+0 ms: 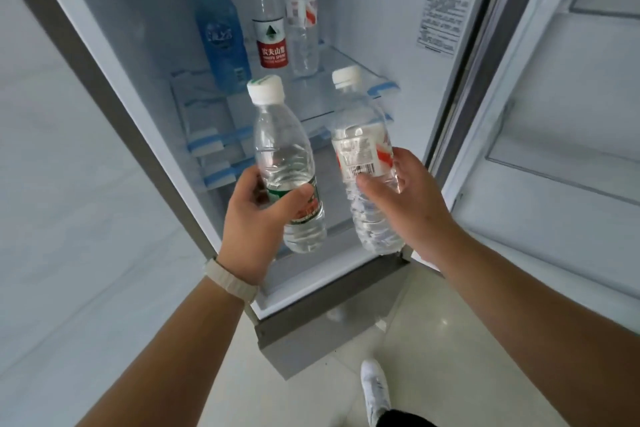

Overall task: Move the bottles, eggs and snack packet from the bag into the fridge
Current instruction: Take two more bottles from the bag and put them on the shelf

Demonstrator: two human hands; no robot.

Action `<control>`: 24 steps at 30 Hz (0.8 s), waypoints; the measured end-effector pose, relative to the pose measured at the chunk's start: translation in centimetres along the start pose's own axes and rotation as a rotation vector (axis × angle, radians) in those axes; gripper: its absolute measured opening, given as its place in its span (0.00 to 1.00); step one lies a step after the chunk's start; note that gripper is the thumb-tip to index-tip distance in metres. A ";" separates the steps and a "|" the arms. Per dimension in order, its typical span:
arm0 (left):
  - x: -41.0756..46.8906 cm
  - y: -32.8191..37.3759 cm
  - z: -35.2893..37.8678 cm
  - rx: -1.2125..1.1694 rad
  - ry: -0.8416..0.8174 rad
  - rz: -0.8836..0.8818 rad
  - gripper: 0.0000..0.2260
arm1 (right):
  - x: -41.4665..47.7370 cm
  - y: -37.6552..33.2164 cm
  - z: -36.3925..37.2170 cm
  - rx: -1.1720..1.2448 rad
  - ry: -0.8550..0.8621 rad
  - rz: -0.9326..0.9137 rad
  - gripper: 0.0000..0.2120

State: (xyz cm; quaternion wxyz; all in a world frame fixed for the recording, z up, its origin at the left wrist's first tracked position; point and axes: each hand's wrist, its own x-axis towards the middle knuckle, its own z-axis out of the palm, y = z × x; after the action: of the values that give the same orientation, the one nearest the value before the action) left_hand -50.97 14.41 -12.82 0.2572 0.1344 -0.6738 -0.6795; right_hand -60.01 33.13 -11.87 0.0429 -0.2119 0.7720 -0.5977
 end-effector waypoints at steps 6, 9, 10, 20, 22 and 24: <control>6.2 2.8 0.9 0.008 0.102 0.066 0.21 | 8.4 -2.5 1.1 0.047 -0.015 -0.114 0.18; 9.5 3.8 1.5 -0.009 0.188 0.068 0.21 | 12.5 -3.5 1.7 0.093 -0.001 -0.163 0.19; 10.7 4.0 1.8 -0.013 0.218 0.074 0.19 | 13.9 -3.7 2.0 0.105 -0.004 -0.177 0.19; 19.6 3.9 3.2 0.136 0.448 0.105 0.17 | 24.3 -3.4 6.9 0.215 -0.024 -0.254 0.25; 20.3 3.4 3.3 0.153 0.481 0.087 0.16 | 25.6 -3.1 7.9 0.244 -0.014 -0.254 0.26; 20.7 2.9 3.2 0.152 0.498 0.074 0.14 | 26.6 -2.7 8.7 0.267 -0.012 -0.256 0.26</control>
State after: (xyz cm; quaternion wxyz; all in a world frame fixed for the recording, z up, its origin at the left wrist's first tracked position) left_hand -69.36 6.24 -6.37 0.4290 0.2915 -0.6433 -0.5631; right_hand -80.57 14.62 -6.77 -0.0013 -0.3044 0.6522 -0.6943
